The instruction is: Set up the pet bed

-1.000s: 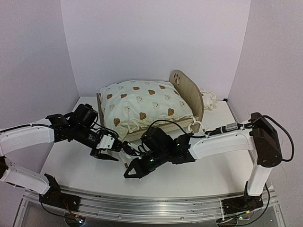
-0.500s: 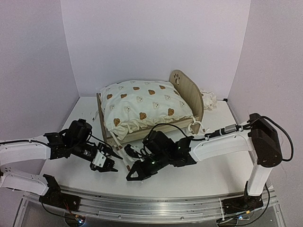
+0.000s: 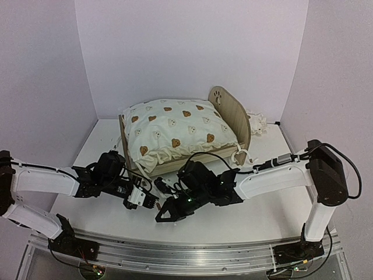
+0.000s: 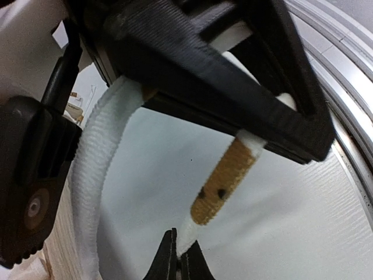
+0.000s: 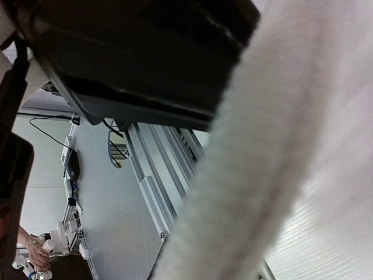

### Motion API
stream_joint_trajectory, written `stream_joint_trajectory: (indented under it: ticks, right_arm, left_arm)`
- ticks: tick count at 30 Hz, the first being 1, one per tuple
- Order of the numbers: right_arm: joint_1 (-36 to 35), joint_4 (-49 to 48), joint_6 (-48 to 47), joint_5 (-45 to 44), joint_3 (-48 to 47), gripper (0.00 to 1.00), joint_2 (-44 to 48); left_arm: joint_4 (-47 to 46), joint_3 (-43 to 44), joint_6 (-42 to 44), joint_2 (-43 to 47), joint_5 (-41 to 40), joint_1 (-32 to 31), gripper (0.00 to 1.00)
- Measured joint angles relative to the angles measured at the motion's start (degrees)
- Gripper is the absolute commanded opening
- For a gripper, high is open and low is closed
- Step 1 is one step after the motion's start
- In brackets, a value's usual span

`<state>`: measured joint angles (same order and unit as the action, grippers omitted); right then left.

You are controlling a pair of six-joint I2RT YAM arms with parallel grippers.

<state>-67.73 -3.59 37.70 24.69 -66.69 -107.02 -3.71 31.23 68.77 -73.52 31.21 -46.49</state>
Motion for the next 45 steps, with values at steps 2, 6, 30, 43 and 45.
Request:
stream_joint_trajectory:
  ticks: [2, 6, 30, 43, 45]
  right_arm:
    - [0.6, 0.0, 0.6, -0.2, 1.1, 0.16, 0.5]
    - [2.9, 0.2, 1.7, -0.7, 4.2, 0.43, 2.2]
    - [9.7, 15.2, -22.4, -16.6, -2.4, 0.64, 6.7]
    - [7.0, -6.7, -21.3, -24.5, 18.3, 0.66, 10.1]
    - [7.0, -6.6, -22.1, -27.3, 18.3, 0.66, 9.7]
  left_arm:
    - [0.1, 0.0, -0.8, 0.4, -0.1, -0.1, 0.00]
    - [5.1, 1.6, -3.0, 3.1, 0.4, -0.1, 0.00]
    - [27.4, 7.8, -19.6, 13.0, 4.7, 0.0, 0.00]
    - [13.2, 8.9, -53.8, 2.0, -1.5, 0.0, 0.00]
    - [11.1, 9.0, -57.1, 1.3, -2.0, 0.0, 0.00]
